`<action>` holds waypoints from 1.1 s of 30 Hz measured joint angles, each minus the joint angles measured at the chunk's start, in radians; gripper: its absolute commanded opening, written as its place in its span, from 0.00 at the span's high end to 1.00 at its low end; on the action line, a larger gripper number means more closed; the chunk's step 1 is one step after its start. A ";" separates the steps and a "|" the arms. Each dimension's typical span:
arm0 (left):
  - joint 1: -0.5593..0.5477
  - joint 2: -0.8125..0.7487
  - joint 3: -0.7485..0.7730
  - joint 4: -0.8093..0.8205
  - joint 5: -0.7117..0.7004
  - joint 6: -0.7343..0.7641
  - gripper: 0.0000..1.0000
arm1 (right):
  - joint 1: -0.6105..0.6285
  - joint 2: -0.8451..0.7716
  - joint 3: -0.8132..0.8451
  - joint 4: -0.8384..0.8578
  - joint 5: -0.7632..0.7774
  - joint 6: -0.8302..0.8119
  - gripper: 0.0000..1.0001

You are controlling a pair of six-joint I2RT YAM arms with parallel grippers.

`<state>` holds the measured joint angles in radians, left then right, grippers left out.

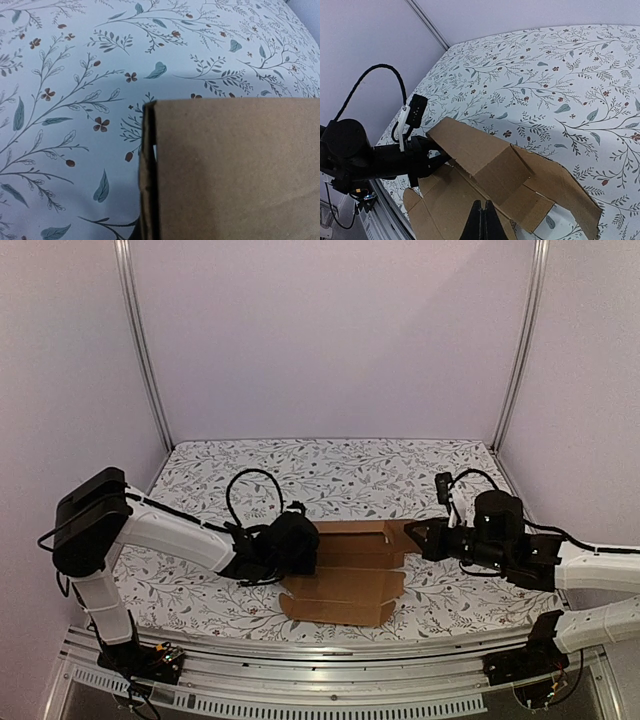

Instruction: Fold the paper box

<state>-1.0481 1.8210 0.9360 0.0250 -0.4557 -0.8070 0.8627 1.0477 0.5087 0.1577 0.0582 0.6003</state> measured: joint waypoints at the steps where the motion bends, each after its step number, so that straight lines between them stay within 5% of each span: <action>1: 0.009 -0.009 -0.010 0.007 0.009 0.001 1.00 | 0.000 -0.043 -0.005 -0.014 -0.008 -0.010 1.00; 12: 0.129 -0.121 -0.127 0.155 0.221 -0.031 1.00 | 0.000 -0.261 -0.059 -0.088 -0.094 -0.098 1.00; 33: 0.163 -0.145 -0.251 0.535 0.611 -0.225 1.00 | 0.000 -0.160 -0.055 0.207 -0.204 -0.108 1.00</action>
<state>-0.8856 1.6756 0.6849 0.5602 0.1555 -1.0325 0.8631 0.8875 0.4534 0.3649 -0.1463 0.4927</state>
